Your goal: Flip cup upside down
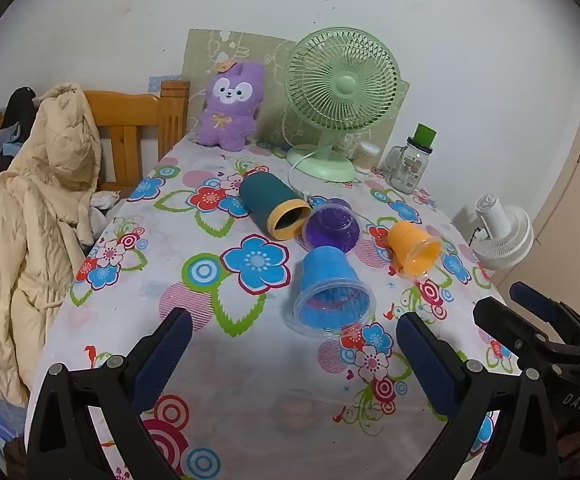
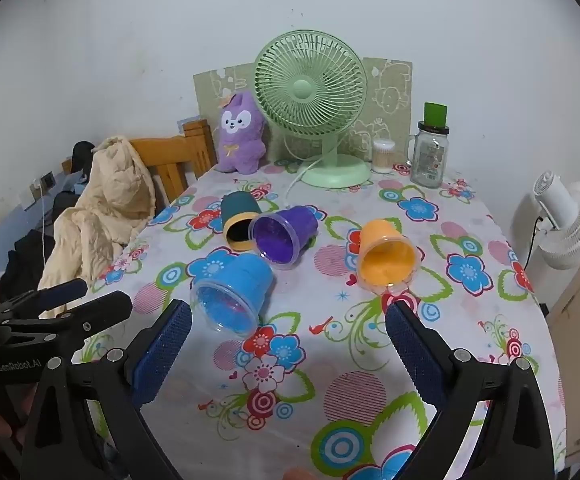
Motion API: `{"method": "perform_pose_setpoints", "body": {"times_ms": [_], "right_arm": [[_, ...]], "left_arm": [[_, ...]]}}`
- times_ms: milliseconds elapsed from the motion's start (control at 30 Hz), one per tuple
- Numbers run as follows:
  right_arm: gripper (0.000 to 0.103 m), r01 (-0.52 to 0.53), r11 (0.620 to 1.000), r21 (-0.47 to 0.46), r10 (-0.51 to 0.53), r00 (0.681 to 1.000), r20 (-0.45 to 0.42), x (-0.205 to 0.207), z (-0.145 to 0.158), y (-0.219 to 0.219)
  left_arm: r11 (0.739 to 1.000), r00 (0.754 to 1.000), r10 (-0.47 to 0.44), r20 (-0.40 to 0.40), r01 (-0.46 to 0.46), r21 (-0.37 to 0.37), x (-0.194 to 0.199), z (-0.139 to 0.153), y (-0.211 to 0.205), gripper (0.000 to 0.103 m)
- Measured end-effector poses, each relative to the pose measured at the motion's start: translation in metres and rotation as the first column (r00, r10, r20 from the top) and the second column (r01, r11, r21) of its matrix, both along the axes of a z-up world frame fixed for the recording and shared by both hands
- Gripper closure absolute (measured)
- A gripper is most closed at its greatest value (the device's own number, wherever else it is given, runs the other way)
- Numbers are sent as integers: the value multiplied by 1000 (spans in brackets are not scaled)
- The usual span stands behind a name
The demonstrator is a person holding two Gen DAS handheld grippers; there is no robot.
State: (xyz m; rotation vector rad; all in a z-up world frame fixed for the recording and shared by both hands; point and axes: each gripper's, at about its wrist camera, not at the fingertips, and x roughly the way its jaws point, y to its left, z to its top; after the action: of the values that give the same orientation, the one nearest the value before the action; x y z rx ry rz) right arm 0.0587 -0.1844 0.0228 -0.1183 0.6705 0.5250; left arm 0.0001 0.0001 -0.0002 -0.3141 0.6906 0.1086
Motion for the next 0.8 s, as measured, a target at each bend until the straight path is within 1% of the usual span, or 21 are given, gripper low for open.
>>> {"method": "perform_pose_setpoints", "body": {"times_ms": [167, 367, 400, 533, 800], "right_arm": [[4, 2, 1000, 3, -2, 1000, 2, -4, 2, 1], [4, 3, 1000, -14, -3, 1000, -16, -3, -3, 0], [4, 8, 1000, -23, -9, 1000, -23, 0, -2, 6], [4, 5, 1000, -25, -6, 1000, -31, -1, -3, 6], [4, 8, 1000, -24, -9, 1000, -29, -3, -1, 4]], "left_arm": [[1000, 1000, -3, -1, 3, -2, 0, 0, 0, 0], [1000, 1000, -1, -6, 1, 5, 0, 0, 0, 0], [1000, 1000, -1, -6, 1, 4, 0, 0, 0, 0], [1000, 1000, 3, -6, -3, 7, -1, 0, 0, 0], [1000, 1000, 1, -6, -1, 4, -1, -2, 3, 0]]}}
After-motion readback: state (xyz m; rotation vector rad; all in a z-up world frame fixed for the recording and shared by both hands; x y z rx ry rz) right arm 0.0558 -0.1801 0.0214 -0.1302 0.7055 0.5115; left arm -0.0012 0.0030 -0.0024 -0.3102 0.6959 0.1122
